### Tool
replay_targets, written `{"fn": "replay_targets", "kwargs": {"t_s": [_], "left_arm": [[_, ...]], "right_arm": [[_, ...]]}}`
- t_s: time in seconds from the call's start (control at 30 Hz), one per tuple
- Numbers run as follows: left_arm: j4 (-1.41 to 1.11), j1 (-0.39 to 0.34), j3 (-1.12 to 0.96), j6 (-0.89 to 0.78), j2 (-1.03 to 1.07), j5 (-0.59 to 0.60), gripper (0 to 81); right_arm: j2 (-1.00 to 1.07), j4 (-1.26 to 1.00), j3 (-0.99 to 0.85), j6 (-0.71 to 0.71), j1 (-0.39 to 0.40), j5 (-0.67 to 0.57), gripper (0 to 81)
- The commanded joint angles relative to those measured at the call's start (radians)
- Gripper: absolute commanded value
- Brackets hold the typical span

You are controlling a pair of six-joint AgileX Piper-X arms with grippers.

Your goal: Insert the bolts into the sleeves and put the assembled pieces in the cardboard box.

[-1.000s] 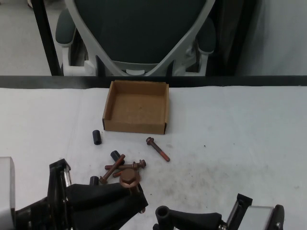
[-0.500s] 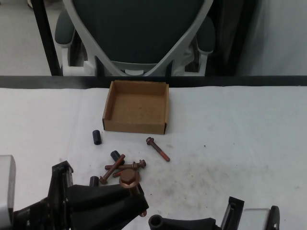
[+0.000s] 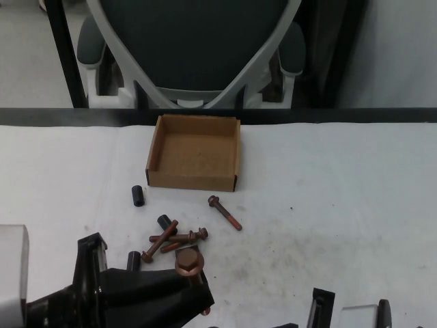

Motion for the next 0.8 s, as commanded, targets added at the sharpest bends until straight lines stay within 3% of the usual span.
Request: {"fn": "replay_targets", "kwargs": {"t_s": [0.0, 0.77], "left_arm": [[-0.016, -0.004, -0.008, 0.057, -0.011, 0.024, 0.8], [0.032, -0.004, -0.008, 0.056, -0.011, 0.044, 0.8]], "right_arm": [[-0.008, -0.038, -0.012, 0.001, -0.007, -0.027, 0.2], [-0.008, -0.099, -0.012, -0.001, 0.006, -0.085, 0.2]]}}
